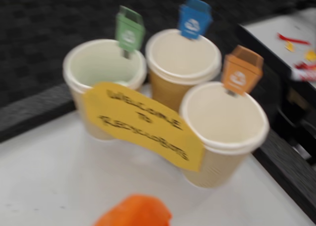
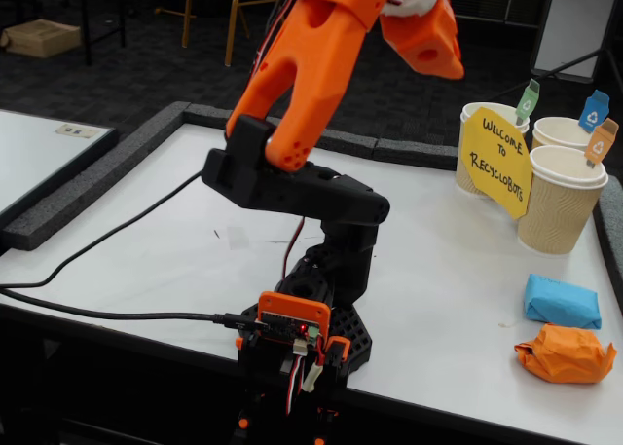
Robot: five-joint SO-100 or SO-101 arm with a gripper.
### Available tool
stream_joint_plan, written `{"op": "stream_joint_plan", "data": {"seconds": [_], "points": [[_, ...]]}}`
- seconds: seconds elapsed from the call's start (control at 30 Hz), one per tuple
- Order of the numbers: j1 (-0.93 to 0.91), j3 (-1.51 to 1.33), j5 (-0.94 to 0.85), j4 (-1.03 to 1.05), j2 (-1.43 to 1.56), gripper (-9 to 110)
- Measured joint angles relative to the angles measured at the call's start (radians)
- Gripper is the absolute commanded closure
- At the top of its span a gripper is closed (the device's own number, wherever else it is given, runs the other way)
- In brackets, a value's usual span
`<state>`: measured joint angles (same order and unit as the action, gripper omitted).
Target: Sort rubbish by color.
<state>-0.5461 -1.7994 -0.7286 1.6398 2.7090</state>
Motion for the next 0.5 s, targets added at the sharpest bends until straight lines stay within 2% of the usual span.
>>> {"op": "stream_joint_plan", "data": {"seconds": [0.5], "points": [[-0.351,-0.149,0.0,-0.078,-0.017,101]]}}
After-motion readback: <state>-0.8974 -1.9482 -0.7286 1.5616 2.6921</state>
